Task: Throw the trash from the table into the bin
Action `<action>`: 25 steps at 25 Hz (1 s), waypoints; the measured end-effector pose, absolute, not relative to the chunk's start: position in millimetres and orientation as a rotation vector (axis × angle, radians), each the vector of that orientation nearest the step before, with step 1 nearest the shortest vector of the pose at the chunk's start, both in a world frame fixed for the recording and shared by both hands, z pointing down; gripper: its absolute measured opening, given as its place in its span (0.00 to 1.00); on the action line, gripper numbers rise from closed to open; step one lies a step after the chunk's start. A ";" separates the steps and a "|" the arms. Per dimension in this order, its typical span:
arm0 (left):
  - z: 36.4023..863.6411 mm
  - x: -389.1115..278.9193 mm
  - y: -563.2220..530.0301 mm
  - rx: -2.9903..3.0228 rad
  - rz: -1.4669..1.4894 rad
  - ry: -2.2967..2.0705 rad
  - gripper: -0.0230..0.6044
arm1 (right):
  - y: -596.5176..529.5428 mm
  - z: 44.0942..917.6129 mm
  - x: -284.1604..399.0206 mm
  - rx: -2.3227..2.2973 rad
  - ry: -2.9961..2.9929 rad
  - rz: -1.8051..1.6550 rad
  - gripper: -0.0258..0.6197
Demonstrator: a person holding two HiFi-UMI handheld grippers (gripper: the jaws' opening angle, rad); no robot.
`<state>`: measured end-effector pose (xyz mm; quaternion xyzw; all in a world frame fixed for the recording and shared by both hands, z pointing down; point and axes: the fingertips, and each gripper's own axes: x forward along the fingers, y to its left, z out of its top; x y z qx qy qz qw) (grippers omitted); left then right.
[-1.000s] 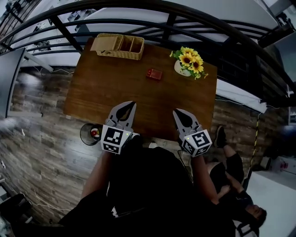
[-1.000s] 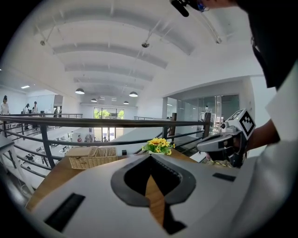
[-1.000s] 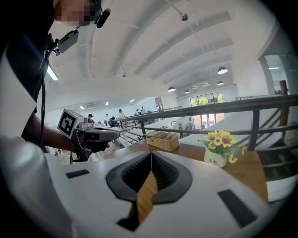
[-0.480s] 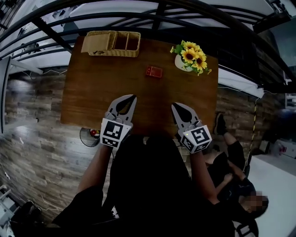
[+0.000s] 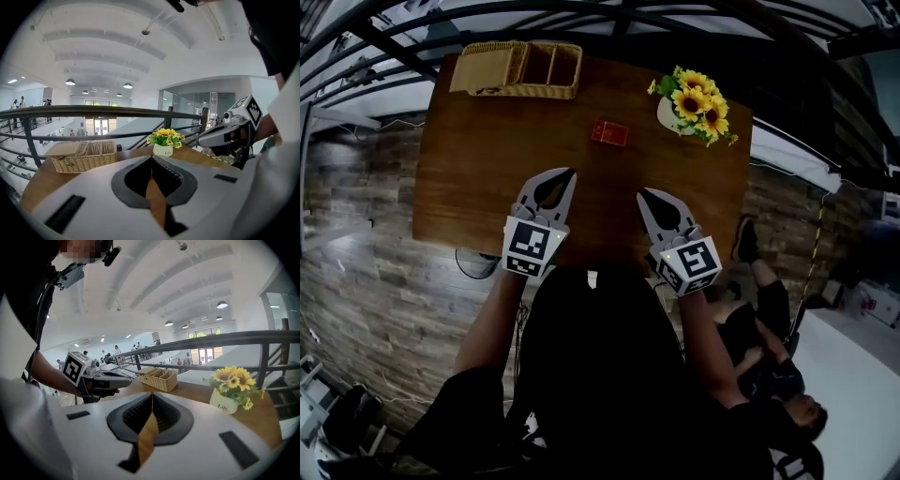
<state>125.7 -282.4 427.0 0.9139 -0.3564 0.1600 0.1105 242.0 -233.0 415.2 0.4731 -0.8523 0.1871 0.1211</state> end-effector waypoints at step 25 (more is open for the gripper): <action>549.7 193.8 -346.3 2.538 0.759 -1.086 0.27 | -276.5 488.4 280.6 1.169 -2.480 0.631 0.06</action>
